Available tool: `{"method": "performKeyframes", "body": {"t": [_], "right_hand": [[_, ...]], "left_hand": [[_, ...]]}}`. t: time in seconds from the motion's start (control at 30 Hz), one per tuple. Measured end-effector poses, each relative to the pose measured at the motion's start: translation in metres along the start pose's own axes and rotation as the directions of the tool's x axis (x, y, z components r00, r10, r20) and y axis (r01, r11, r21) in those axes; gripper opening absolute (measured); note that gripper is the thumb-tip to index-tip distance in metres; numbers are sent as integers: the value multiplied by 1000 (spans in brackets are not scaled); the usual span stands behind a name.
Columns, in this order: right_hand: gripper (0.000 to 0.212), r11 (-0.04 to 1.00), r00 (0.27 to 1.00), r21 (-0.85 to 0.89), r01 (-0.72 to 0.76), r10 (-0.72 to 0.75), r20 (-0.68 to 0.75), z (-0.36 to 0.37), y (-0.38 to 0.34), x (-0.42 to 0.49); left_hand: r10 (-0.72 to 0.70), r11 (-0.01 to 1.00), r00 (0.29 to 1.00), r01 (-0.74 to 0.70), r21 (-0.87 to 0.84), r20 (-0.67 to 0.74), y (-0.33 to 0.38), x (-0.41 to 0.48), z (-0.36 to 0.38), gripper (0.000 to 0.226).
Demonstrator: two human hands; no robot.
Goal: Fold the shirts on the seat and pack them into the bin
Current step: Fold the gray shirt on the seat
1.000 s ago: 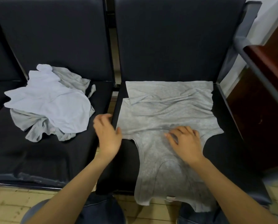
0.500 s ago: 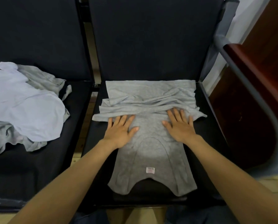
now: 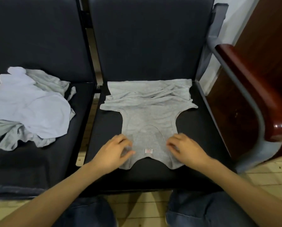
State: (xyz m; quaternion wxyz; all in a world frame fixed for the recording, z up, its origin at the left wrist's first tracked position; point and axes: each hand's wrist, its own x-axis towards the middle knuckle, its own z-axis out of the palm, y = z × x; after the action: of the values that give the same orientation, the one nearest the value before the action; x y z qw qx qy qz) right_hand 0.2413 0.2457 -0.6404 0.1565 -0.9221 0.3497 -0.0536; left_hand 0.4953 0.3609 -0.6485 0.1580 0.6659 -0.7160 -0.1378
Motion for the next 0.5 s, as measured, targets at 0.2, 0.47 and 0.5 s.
{"method": "performKeyframes", "body": {"t": [0.2,0.47,0.5], "right_hand": [[42,988,969,131,-76,42,242,-10,0,-51],[14,992,993,-32,-120,120,0,-19,-15,-61],[12,989,987,30,-145,146,-61,-30,-20,-64]], "left_hand": [[-31,998,989,39,-54,143,-5,-48,-2,70],[-194,981,975,195,-2,-112,34,-63,-18,22],[-221,975,965,215,-55,-144,41,-66,-29,17]]}}
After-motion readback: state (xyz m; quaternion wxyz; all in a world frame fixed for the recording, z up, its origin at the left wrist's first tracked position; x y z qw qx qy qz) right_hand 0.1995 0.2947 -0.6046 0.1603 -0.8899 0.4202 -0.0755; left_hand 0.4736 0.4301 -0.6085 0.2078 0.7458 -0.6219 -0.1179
